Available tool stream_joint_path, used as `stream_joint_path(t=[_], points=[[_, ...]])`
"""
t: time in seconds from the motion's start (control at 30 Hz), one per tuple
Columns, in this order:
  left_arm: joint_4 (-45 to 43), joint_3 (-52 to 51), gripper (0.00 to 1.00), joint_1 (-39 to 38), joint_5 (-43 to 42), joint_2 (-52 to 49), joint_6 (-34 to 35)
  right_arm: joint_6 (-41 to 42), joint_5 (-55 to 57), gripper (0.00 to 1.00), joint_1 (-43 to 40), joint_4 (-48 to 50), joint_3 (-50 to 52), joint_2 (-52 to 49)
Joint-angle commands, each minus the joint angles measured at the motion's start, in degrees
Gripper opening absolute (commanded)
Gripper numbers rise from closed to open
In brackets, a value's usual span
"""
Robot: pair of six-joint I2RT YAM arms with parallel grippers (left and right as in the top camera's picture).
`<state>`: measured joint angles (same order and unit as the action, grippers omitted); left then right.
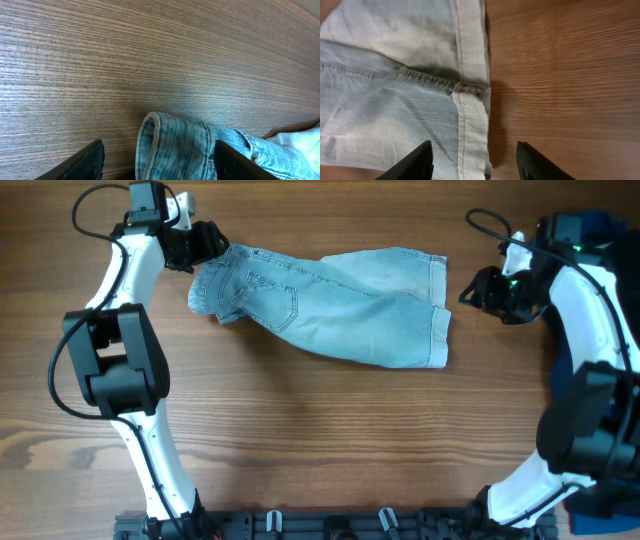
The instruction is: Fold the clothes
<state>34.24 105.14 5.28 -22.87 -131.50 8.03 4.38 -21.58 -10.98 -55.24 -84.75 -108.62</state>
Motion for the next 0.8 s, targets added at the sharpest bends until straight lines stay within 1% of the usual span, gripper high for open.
stream_joint_path(t=[0.0, 0.17, 0.33, 0.37, 0.43, 0.5, 0.67, 0.77], points=[[-0.2, 0.9, 0.7, 0.1, -1.3, -0.5, 0.2, -1.4, -5.5, 0.58, 0.0, 0.5, 0.9, -4.6], [-0.2, 0.9, 0.7, 0.1, -1.3, -0.5, 0.2, -1.2, -5.5, 0.62, 0.0, 2.8, 0.9, -8.5], [-0.2, 0.9, 0.7, 0.1, -1.3, -0.5, 0.1, -1.4, -9.2, 0.62, 0.0, 3.9, 0.9, -10.9], [-0.2, 0.9, 0.7, 0.1, -1.3, -0.5, 0.1, -1.4, -10.1, 0.61, 0.0, 4.4, 0.9, -11.2], [-0.2, 0.9, 0.7, 0.1, -1.3, -0.5, 0.1, -1.2, -10.7, 0.57, 0.0, 6.1, 1.6, -11.2], [-0.2, 0.9, 0.7, 0.1, -1.3, -0.5, 0.2, -1.2, -10.9, 0.57, 0.1, 6.5, 2.1, -11.2], [-0.4, 1.0, 0.69, 0.1, -1.3, -0.5, 0.2, -0.2, -10.9, 0.56, 0.1, 11.4, 6.4, -11.2], [-0.4, 0.9, 0.7, 0.1, -1.3, -0.5, 0.2, 0.3, -14.0, 0.51, 0.1, 15.4, 8.6, -11.2]])
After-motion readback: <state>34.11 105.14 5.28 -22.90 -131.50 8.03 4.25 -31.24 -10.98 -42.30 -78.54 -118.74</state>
